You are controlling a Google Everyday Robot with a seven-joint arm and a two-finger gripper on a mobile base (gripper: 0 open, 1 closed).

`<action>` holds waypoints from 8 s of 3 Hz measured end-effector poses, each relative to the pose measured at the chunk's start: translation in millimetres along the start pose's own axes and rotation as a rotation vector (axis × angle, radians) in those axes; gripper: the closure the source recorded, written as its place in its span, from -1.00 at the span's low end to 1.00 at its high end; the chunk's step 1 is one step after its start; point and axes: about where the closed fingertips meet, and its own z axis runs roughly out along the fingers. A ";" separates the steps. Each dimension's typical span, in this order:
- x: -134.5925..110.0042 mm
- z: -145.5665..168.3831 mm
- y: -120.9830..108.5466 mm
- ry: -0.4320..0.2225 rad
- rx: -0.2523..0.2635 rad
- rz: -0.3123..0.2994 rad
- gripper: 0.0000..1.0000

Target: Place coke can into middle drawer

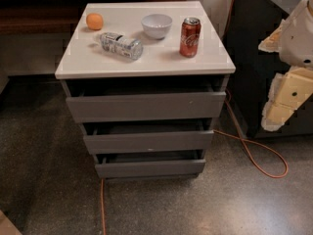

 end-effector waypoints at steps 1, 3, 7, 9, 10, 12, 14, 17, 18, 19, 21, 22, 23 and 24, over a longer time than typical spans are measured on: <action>0.0 0.0 0.0 0.000 0.000 0.000 -1.00; -17.6 68.0 -4.7 -0.095 -0.048 -0.007 -1.00; -46.6 235.0 16.0 -0.269 -0.075 -0.113 -1.00; -48.4 272.8 15.9 -0.293 -0.061 -0.156 -1.00; -49.8 291.7 16.2 -0.303 -0.080 -0.172 -1.00; -52.6 372.2 -2.1 -0.332 -0.065 -0.238 -1.00; -47.1 462.1 -24.2 -0.324 -0.056 -0.281 -1.00; -46.7 567.3 -63.5 -0.350 0.013 -0.319 -1.00; -46.2 585.2 -75.9 -0.337 0.031 -0.319 -1.00; -44.0 599.8 -88.9 -0.322 0.053 -0.295 -0.63; -37.2 610.4 -98.1 -0.294 0.057 -0.252 0.43; -36.6 602.8 -94.6 -0.299 0.062 -0.256 0.91; -37.1 600.6 -95.1 -0.299 0.062 -0.256 1.00; -34.4 590.1 -78.7 -0.307 0.052 -0.258 1.00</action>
Offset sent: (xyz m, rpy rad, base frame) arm 0.0334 0.0300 -0.0622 0.1125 0.0366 0.0473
